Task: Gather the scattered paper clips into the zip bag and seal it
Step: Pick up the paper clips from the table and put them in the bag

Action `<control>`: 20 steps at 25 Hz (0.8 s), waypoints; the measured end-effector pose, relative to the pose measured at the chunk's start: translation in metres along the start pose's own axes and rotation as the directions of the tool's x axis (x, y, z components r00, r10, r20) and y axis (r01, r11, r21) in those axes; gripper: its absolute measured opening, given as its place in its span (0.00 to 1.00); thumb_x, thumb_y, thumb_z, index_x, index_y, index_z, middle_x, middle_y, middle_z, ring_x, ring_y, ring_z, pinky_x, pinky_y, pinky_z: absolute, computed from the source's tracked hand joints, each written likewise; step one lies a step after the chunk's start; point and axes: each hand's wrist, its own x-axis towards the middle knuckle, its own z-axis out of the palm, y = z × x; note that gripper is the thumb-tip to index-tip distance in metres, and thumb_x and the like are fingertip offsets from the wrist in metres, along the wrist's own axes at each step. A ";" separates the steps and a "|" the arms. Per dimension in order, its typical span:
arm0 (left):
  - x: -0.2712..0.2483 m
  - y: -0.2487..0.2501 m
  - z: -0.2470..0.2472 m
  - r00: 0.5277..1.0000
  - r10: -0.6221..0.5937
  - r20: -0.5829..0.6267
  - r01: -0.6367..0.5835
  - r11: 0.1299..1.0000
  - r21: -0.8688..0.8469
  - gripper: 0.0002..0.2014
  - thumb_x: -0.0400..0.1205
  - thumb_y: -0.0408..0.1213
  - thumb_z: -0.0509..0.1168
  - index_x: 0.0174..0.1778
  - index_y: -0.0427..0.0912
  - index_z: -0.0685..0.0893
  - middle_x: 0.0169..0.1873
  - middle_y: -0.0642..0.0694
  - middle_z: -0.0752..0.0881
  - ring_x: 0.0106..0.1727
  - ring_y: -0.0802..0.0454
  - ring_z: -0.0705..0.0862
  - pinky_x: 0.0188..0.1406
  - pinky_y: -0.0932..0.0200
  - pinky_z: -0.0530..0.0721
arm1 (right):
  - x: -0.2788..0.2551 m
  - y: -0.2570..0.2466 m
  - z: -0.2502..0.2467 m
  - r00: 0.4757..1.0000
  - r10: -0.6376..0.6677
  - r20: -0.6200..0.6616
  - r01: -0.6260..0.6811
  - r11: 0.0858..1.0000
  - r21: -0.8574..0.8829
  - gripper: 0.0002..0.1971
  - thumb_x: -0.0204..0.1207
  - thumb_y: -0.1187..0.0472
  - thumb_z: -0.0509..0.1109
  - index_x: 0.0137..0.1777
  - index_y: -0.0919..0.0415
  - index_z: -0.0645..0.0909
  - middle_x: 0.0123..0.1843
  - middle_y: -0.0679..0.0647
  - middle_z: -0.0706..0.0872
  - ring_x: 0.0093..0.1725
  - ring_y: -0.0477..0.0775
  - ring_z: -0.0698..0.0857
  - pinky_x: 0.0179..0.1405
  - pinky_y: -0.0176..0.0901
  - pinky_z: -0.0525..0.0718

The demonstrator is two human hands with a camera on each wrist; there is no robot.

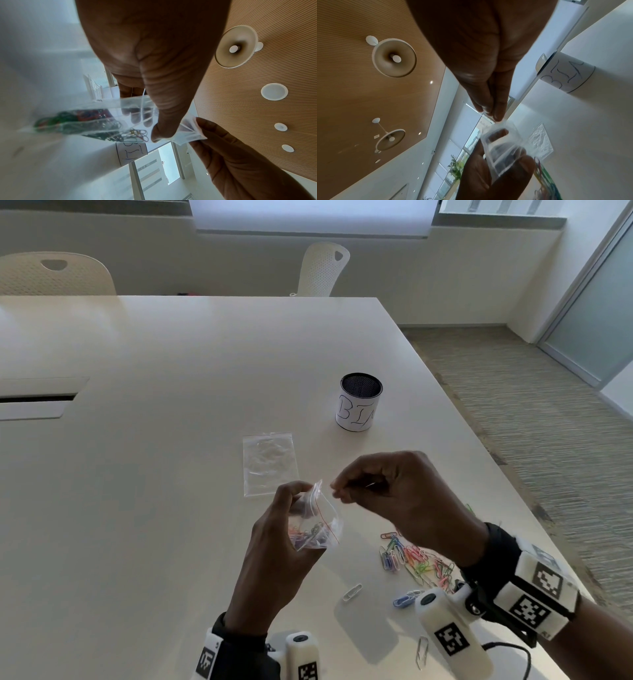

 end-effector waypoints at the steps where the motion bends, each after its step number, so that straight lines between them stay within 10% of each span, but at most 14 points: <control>1: 0.000 0.000 0.000 1.000 -0.004 -0.003 0.004 1.000 -0.011 0.32 0.75 0.35 0.82 0.66 0.65 0.75 0.52 0.64 0.87 0.59 0.66 0.86 0.43 0.76 0.85 | 0.001 0.003 -0.007 0.999 0.014 -0.036 -0.014 1.000 -0.006 0.05 0.76 0.69 0.82 0.50 0.63 0.94 0.42 0.51 0.97 0.43 0.47 0.97 0.52 0.39 0.94; 8: 0.001 0.000 0.001 0.999 -0.033 0.002 0.034 0.999 -0.032 0.30 0.76 0.36 0.82 0.68 0.61 0.77 0.52 0.58 0.88 0.55 0.62 0.87 0.42 0.79 0.82 | -0.019 0.067 -0.080 0.976 0.194 -0.095 -0.214 0.805 -0.553 0.04 0.82 0.59 0.77 0.53 0.55 0.92 0.45 0.44 0.94 0.43 0.39 0.91 0.45 0.39 0.90; 14: 0.001 0.003 0.000 0.999 -0.042 0.008 0.042 0.998 -0.040 0.31 0.75 0.36 0.82 0.67 0.64 0.76 0.51 0.59 0.89 0.54 0.64 0.87 0.41 0.80 0.81 | -0.054 0.123 -0.093 0.836 0.527 -0.154 -0.468 0.538 -0.702 0.13 0.89 0.55 0.65 0.66 0.59 0.84 0.63 0.56 0.87 0.59 0.55 0.86 0.48 0.39 0.80; 20: 0.003 0.003 0.001 0.998 -0.051 0.027 0.052 0.998 -0.042 0.30 0.76 0.36 0.82 0.68 0.61 0.77 0.50 0.59 0.88 0.57 0.64 0.87 0.42 0.80 0.82 | -0.061 0.107 -0.054 0.874 0.485 -0.023 -0.408 0.709 -0.576 0.10 0.90 0.56 0.63 0.61 0.56 0.85 0.58 0.49 0.83 0.56 0.47 0.85 0.51 0.34 0.81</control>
